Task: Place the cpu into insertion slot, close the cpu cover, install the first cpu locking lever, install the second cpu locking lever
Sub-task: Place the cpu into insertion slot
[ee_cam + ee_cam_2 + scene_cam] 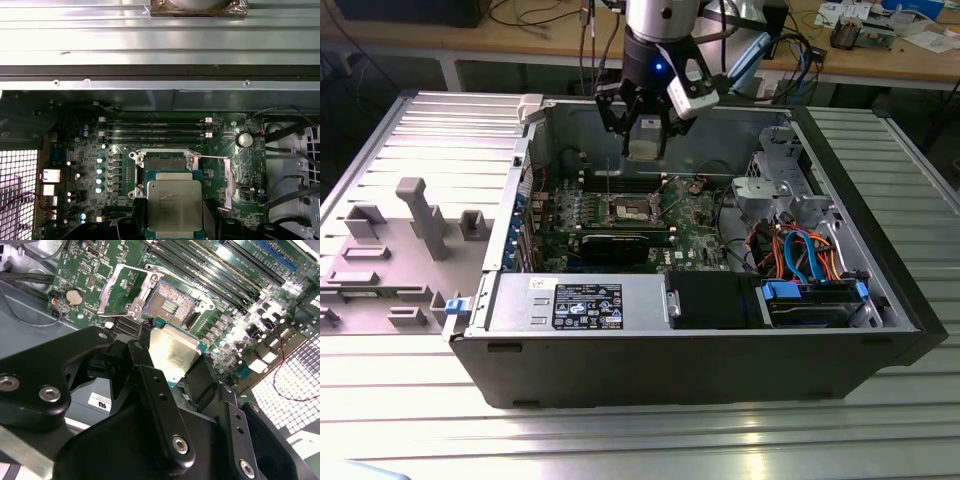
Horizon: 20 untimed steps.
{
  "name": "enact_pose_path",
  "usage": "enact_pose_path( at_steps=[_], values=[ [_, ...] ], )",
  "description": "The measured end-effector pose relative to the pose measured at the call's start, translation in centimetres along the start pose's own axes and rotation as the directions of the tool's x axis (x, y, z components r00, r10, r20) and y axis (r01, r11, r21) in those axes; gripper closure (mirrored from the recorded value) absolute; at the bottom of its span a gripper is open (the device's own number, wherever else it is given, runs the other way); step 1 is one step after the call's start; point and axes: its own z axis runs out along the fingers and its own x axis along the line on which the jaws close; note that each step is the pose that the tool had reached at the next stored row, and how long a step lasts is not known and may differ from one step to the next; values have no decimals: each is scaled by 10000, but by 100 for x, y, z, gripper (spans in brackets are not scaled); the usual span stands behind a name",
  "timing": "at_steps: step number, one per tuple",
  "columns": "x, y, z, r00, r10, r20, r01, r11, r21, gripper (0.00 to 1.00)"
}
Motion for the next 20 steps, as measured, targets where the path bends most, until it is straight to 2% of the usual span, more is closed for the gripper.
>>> enact_pose_path(
  at_steps=[4, 11, 20],
  values=[
    [14, -29, 16, 10000, -58, -5, 58, 10000, 9, 46],
    [35, -117, 58, 9999, -170, -14, 170, 9999, 10, 46],
    [41, -180, 125, 9997, -261, -20, 261, 9997, 11, 46]
  ],
)
